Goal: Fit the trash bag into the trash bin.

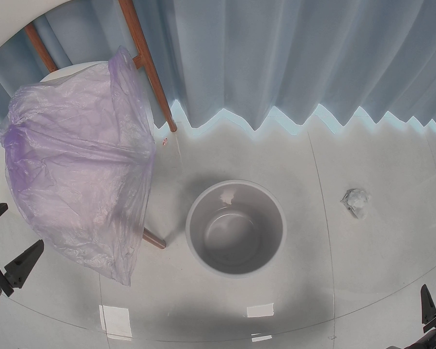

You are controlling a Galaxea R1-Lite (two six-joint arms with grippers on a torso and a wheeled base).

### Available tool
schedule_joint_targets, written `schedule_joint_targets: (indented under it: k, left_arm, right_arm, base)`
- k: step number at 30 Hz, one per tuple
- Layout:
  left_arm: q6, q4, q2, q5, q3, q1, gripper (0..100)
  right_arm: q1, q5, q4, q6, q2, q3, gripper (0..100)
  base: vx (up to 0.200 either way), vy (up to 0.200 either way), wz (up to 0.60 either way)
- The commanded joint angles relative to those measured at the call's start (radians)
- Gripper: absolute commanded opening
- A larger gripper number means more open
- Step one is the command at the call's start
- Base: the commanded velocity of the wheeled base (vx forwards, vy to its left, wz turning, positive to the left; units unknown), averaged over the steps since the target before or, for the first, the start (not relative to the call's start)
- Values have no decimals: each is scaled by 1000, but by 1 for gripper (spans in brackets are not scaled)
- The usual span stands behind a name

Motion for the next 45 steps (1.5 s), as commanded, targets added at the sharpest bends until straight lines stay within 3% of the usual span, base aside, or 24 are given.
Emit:
schedule_joint_targets:
  k: [1, 10, 16, 24, 31, 35, 38, 43, 45]
  left_arm:
    - [56, -8, 113, 8, -51, -5, 100]
    - [186, -64, 240, 24, -136, -32, 100]
    - [189, -92, 325, 92, -175, -106, 100]
    - [186, -227, 483, 224, -255, -279, 100]
    - [224, -279, 601, 268, -375, -373, 100]
    - [250, -281, 638, 305, -407, -382, 100]
    - [338, -282, 636, 337, -421, -382, 100]
    - [592, -282, 632, 408, -465, -382, 100]
    - [615, -282, 635, 429, -465, -399, 100]
  right_arm:
    - [0, 0, 0, 0, -18, 18, 100]
    - [0, 0, 0, 0, -18, 18, 100]
    - [0, 0, 0, 0, -18, 18, 100]
    - [0, 0, 0, 0, -18, 18, 100]
    - [0, 0, 0, 0, -18, 18, 100]
    - [0, 0, 0, 0, -18, 18, 100]
    - [0, 0, 0, 0, -18, 18, 100]
    - [0, 0, 0, 0, -18, 18, 100]
    - [0, 0, 0, 0, -18, 18, 100]
  base:
    - [0, 0, 0]
    - [0, 0, 0]
    - [0, 0, 0]
    - [0, 0, 0]
    - [0, 0, 0]
    - [0, 0, 0]
    - [0, 0, 0]
    - [0, 0, 0]
    - [0, 0, 0]
